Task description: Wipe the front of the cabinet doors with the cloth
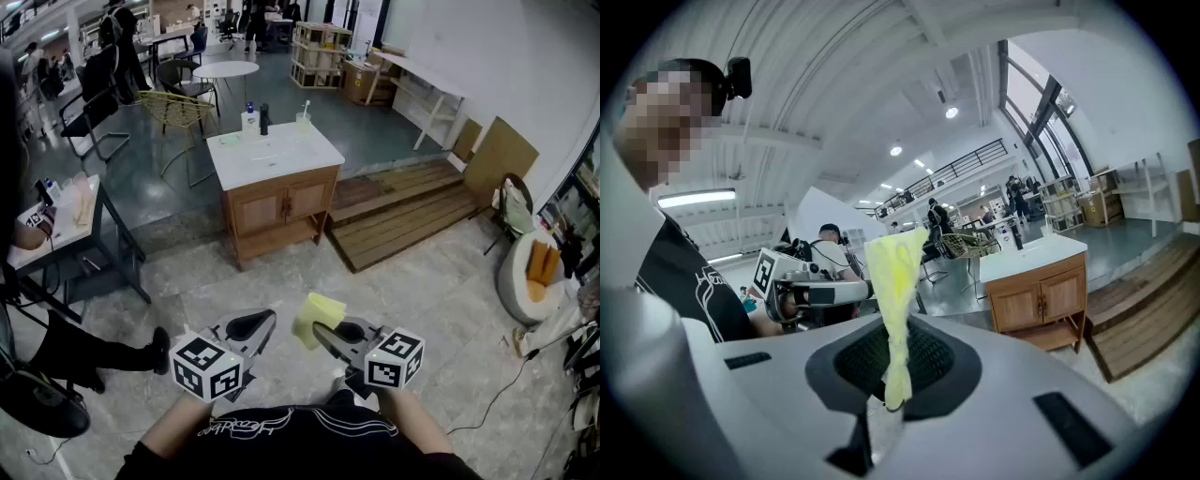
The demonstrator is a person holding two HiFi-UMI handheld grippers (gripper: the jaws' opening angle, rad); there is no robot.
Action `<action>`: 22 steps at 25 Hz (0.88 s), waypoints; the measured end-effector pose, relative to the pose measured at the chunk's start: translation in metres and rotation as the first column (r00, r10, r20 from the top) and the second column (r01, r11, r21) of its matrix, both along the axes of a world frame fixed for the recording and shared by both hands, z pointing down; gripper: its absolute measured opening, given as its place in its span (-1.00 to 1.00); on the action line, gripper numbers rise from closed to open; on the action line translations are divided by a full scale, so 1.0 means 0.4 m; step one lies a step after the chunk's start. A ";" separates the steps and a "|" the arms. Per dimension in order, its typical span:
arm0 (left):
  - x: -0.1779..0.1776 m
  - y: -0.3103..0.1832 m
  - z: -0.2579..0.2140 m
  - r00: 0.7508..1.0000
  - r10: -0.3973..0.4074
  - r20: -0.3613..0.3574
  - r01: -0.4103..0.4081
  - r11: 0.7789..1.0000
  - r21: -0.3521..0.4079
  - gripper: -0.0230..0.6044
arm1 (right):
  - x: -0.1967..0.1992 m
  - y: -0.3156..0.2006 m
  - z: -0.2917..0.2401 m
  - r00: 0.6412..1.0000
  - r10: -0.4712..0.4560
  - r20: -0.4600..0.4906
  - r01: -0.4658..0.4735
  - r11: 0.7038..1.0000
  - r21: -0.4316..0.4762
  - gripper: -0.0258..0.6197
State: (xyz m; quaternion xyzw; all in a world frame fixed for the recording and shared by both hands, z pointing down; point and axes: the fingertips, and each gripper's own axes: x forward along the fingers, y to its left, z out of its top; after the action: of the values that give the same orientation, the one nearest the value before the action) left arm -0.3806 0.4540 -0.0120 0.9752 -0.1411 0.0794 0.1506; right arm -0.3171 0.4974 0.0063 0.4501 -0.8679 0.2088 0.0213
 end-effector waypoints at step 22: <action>0.381 -0.055 0.033 0.999 -0.013 0.046 0.016 0.999 -0.049 -0.91 | 0.386 -0.060 0.032 0.997 0.031 0.074 -0.027 0.999 -0.045 -0.79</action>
State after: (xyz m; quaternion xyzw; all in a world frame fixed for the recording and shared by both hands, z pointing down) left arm -0.2283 0.4321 0.0011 0.9681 -0.1496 0.1040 0.1719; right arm -0.1626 0.4734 0.0190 0.4540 -0.8566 0.2450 -0.0042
